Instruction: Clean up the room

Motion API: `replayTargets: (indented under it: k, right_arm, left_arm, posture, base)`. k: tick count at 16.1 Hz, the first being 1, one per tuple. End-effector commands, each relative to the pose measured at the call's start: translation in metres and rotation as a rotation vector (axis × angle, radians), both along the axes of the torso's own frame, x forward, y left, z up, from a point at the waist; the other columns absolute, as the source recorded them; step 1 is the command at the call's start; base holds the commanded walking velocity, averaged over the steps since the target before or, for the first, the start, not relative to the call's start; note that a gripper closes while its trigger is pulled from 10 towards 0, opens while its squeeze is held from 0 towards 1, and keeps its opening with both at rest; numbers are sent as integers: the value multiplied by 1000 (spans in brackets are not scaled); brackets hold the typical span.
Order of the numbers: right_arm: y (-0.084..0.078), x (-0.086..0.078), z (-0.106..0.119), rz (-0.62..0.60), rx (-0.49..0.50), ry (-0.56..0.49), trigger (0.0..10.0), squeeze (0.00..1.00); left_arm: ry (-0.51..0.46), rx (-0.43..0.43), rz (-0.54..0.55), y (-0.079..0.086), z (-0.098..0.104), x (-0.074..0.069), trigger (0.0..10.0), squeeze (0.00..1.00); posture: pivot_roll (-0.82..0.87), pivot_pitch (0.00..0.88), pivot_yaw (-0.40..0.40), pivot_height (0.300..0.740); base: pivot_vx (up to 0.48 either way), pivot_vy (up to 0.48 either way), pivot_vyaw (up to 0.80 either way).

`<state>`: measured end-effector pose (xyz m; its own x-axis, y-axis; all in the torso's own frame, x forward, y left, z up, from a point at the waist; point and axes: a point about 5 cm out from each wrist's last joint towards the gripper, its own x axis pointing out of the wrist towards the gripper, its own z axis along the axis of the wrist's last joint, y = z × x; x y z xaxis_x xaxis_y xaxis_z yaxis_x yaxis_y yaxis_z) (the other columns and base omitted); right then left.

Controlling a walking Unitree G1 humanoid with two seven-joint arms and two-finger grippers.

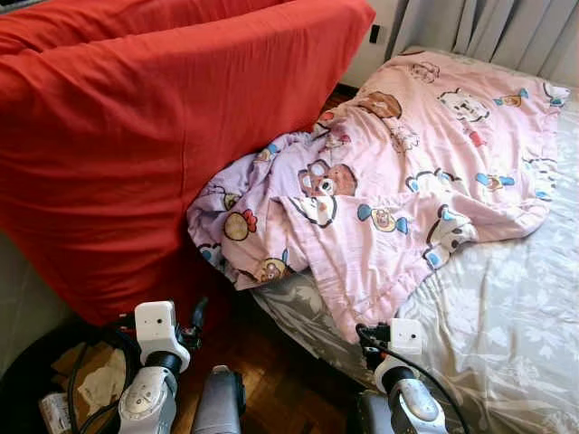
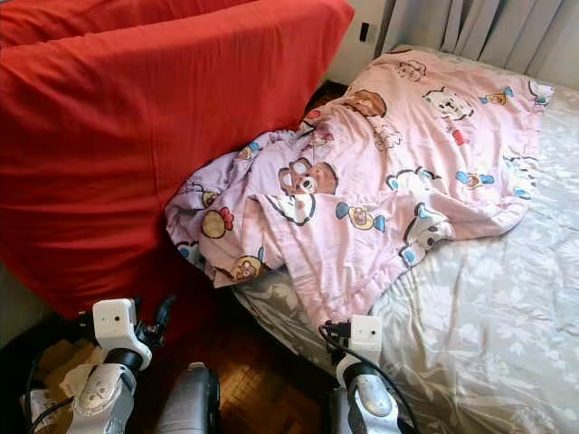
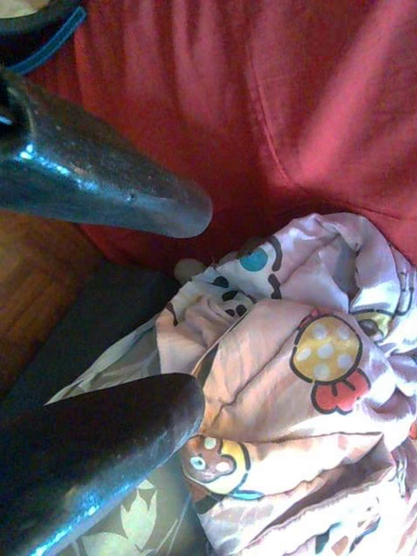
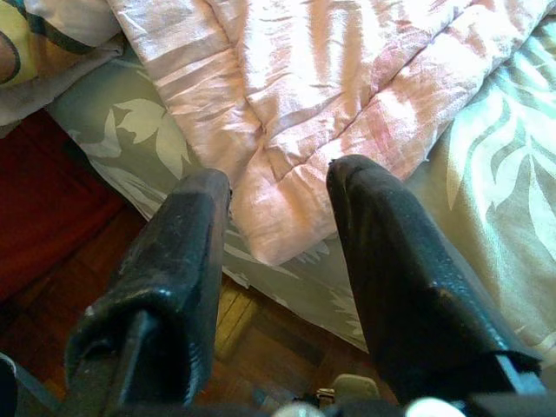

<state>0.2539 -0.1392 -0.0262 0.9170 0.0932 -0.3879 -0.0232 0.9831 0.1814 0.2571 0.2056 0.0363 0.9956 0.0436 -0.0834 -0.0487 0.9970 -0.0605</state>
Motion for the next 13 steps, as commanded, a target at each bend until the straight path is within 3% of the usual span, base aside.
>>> replayTargets:
  k: [1, 13]
  right_arm:
    - [2, -6, -6, 9, 6, 40, 10000, 0]
    - [1, -7, -7, 18, 4, 51, 10000, 0]
  left_arm:
    - [14, -8, 2, -1, -2, -3, 10000, 0]
    - [45, -7, 18, 6, -10, -2, 10000, 0]
  posture:
    - [83, 155, -19, 631]
    - [84, 161, -26, 631]
  base:
    - [0, 0, 0]
    - [265, 0, 0]
